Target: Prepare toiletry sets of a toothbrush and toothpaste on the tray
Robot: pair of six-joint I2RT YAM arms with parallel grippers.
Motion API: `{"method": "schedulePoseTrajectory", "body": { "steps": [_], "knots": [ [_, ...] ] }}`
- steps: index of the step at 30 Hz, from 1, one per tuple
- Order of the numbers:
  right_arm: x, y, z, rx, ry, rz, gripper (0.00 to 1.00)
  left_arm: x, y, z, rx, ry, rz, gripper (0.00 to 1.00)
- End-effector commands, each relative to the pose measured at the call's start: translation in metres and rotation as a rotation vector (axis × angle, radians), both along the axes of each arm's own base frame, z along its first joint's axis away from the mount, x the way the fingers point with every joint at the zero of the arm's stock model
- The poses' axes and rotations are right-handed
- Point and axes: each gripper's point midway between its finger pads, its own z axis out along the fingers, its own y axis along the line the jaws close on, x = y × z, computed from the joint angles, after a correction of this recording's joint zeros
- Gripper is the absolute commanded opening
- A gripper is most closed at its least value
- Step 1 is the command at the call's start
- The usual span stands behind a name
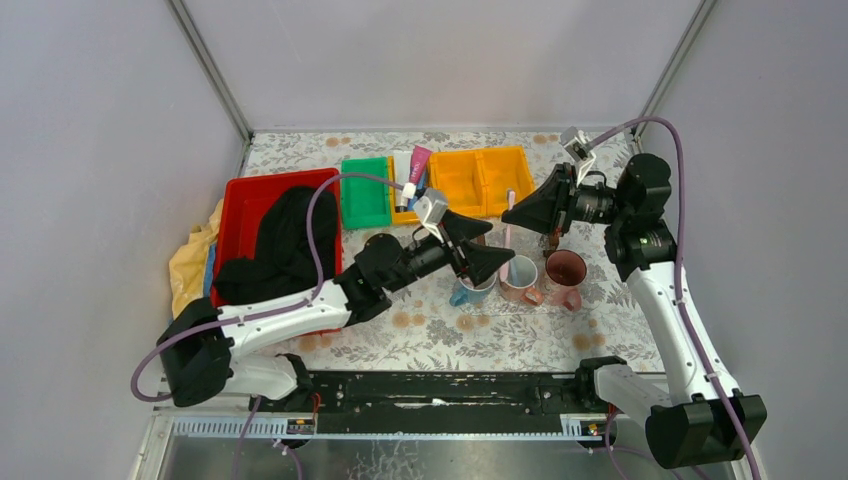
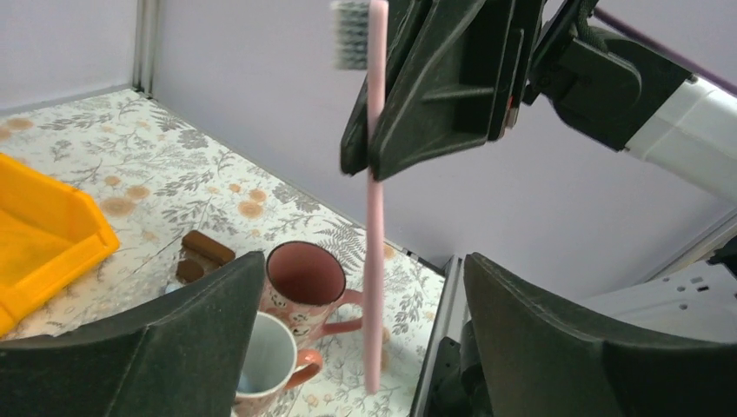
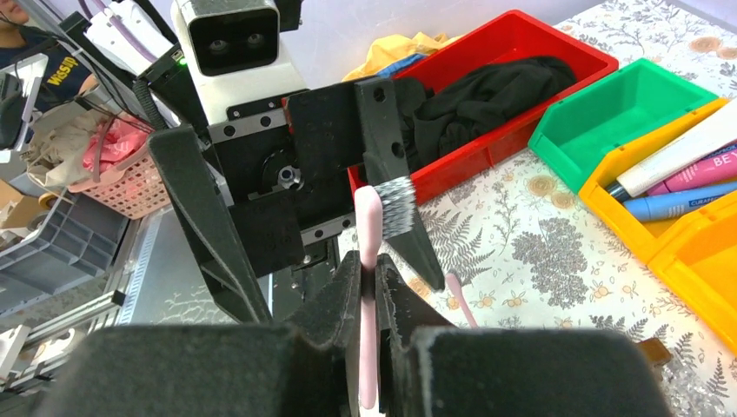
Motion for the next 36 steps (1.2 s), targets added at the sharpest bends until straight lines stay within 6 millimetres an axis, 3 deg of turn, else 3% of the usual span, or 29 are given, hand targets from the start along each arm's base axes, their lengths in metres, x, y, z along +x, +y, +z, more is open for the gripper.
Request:
{"method": "schedulePoseTrajectory", "body": {
  "steps": [1,9,22,30,36],
  "knots": [
    [-0.011,-0.007,0.004,-0.003,-0.057,0.014,0.00,-0.011,0.022,0.020,-0.084,-0.070,0.019,0.98],
    [-0.010,-0.029,-0.010,-0.058,-0.101,-0.059,0.00,-0.013,0.067,-0.014,0.004,-0.033,0.120,1.00],
    [0.021,-0.077,-0.030,-0.177,-0.139,-0.303,0.00,0.002,0.124,-0.049,0.169,0.023,0.301,1.00],
    [0.032,-0.094,-0.032,-0.190,-0.124,-0.377,0.00,0.005,0.145,-0.075,0.217,0.049,0.372,1.00],
    [0.038,-0.105,-0.037,-0.215,-0.126,-0.431,0.00,0.008,0.154,-0.083,0.240,0.054,0.409,1.00]
  ]
}}
